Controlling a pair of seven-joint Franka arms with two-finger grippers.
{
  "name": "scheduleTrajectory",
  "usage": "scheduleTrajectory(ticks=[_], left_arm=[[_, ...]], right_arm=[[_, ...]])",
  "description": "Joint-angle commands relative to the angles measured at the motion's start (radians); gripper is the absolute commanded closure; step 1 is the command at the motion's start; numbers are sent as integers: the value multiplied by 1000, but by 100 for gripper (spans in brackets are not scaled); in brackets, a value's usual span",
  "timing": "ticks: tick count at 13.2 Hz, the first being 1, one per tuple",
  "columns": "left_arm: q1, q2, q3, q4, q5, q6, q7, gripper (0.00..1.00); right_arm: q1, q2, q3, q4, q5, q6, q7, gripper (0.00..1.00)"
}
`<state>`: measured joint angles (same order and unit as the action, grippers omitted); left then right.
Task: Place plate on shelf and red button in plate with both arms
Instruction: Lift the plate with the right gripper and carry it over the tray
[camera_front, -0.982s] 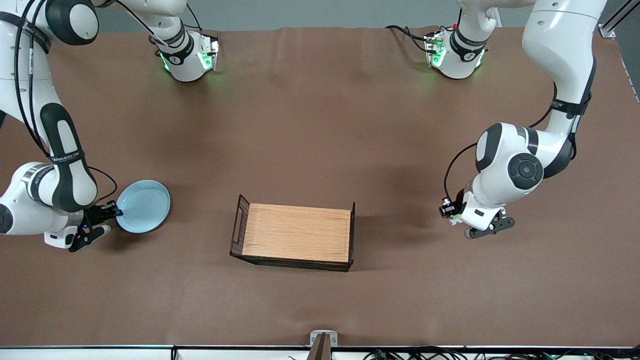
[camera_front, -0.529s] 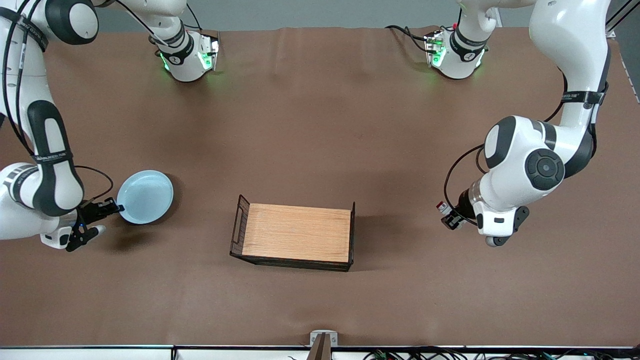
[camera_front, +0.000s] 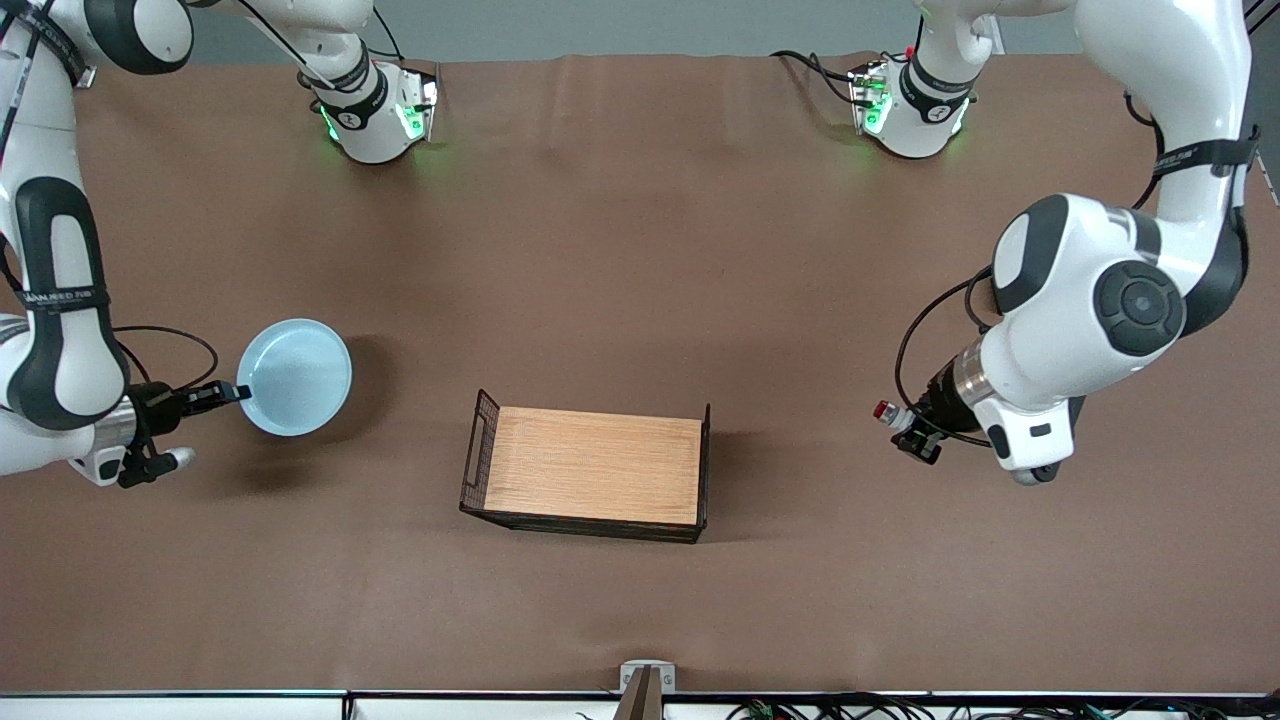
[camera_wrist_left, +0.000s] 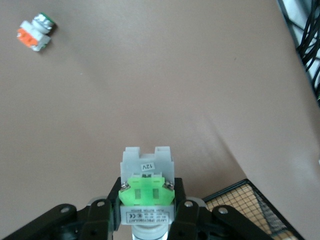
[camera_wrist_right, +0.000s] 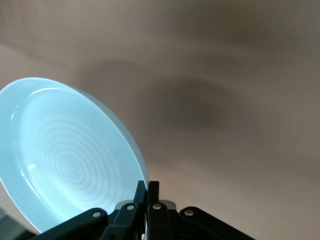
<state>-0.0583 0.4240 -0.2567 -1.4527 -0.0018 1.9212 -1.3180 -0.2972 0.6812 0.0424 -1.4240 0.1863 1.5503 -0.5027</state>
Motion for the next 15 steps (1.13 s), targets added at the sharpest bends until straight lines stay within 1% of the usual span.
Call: scheduleTrajectory(ticks=[1, 5, 8, 9, 10, 11, 13, 15], left_arm=[[0, -7, -3, 61, -14, -86, -82, 100], [-5, -5, -6, 109, -14, -136, -184, 100], [-6, -4, -7, 118, -15, -162, -191, 100], [-8, -2, -7, 145, -15, -186, -191, 100], [-9, 8, -7, 191, -15, -232, -191, 100], [-21, 18, -6, 204, -14, -255, -191, 100], [-31, 19, -4, 207, -14, -275, -190, 100], [-48, 21, 2, 209, -12, -280, -190, 100]], right_arm=[[7, -90, 10, -16, 47, -103, 142, 96], [52, -210, 10, -19, 65, -199, 408, 96], [98, -290, 10, -24, 99, -222, 625, 96], [124, -310, 10, -24, 102, -222, 688, 96], [160, -327, 8, -24, 122, -220, 773, 96], [185, -336, 10, -24, 148, -216, 849, 96], [236, -341, 8, -19, 218, -196, 972, 96], [276, -342, 8, -21, 280, -135, 1064, 96]])
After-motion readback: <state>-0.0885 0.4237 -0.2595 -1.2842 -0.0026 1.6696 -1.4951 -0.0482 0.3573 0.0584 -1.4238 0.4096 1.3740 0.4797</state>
